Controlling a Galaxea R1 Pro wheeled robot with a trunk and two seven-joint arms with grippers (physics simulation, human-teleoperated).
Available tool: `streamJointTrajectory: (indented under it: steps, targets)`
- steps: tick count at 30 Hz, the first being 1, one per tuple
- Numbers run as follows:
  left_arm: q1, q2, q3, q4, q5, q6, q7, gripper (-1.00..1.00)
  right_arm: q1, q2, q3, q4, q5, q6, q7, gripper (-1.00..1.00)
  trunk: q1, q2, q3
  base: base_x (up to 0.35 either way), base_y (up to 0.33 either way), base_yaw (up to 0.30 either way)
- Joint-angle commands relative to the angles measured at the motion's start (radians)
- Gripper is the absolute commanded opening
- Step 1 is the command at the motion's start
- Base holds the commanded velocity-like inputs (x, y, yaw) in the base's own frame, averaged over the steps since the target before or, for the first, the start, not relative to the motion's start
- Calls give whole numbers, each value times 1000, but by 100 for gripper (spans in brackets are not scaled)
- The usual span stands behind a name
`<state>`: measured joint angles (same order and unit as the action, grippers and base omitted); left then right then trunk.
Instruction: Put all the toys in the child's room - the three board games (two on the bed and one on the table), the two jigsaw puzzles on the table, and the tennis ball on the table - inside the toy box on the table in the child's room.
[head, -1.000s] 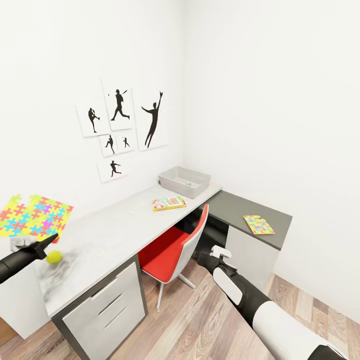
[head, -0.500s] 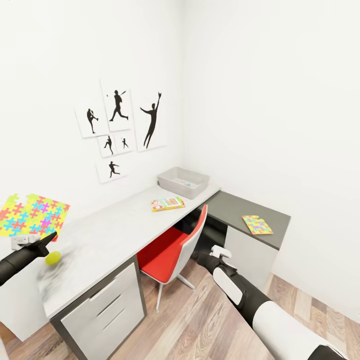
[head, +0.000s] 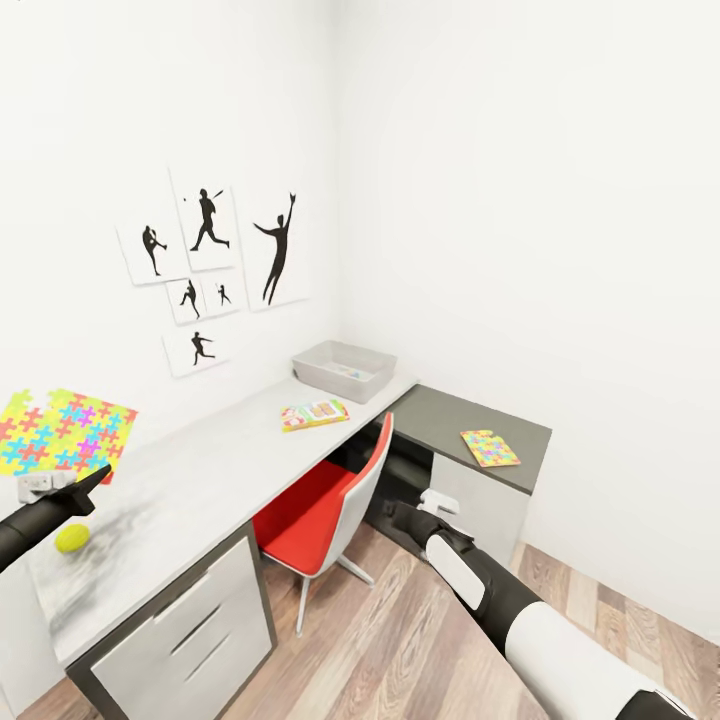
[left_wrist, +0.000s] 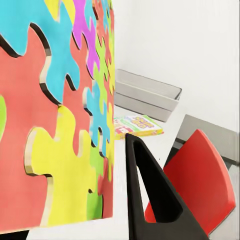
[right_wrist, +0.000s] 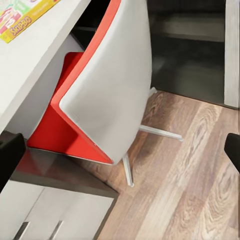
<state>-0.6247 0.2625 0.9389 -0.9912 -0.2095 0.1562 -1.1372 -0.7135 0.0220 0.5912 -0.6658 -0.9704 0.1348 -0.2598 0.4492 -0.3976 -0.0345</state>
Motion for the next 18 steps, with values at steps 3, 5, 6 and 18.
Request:
streamJointTrajectory:
  steps: [3, 5, 6, 18]
  targets:
    - [9, 2, 19, -1, -3, 14, -52, -100, -1, -1, 4, -1, -5, 2, -7, 100, 1, -2, 2, 0, 0, -172]
    - [11, 4, 21, -1, -2, 16, -68, -100, -1, -1, 4, 0, -5, 2, -7, 100, 1, -2, 4, 0, 0, -172]
    - [11, 4, 22, -1, -2, 17, -70, -100, -1, -1, 4, 0, -5, 2, -7, 100, 1, -2, 6, 0, 0, -172]
    - [13, 8, 24, 4, -2, 46, -88, -100, -1, -1, 4, 0, -5, 2, -7, 100, 1, -2, 22, 0, 0, -172]
